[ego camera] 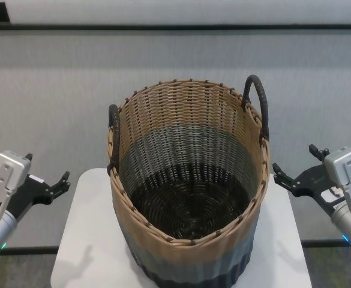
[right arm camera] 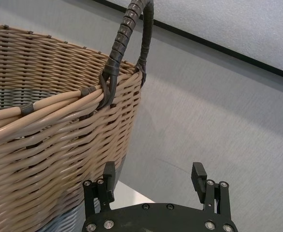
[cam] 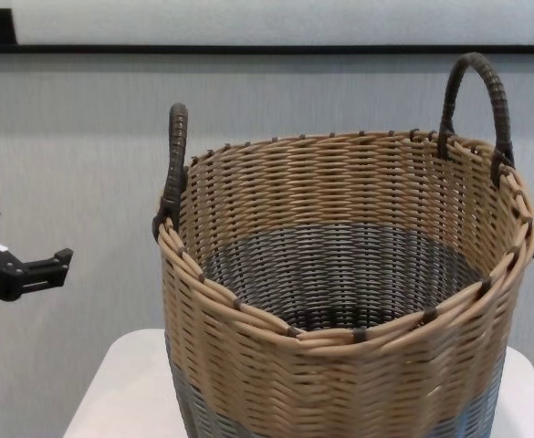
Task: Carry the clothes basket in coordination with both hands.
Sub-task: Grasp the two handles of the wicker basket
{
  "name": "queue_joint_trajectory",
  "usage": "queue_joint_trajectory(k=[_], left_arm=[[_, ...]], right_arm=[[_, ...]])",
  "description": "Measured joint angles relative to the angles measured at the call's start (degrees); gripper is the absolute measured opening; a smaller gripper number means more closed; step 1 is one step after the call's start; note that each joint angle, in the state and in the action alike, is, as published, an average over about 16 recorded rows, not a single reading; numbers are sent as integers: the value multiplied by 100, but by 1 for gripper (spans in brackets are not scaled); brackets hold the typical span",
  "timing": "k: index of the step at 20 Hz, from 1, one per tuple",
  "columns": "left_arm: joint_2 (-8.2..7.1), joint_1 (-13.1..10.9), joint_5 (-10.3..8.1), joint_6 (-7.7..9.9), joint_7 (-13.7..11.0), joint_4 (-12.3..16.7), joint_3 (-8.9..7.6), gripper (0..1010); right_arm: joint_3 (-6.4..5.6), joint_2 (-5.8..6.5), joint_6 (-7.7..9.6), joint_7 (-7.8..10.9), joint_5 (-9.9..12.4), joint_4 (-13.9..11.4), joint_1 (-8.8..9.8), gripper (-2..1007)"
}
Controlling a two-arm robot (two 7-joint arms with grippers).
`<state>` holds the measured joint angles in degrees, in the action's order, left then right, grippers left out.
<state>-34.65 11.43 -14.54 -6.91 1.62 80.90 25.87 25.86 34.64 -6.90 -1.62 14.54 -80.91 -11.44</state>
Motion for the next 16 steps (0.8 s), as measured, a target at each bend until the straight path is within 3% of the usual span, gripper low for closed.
queue_joint_trajectory(k=[16], left_arm=[[0, 0, 0, 0, 0, 0, 0, 1000]], right_arm=[[0, 0, 0, 0, 0, 0, 0, 1000]])
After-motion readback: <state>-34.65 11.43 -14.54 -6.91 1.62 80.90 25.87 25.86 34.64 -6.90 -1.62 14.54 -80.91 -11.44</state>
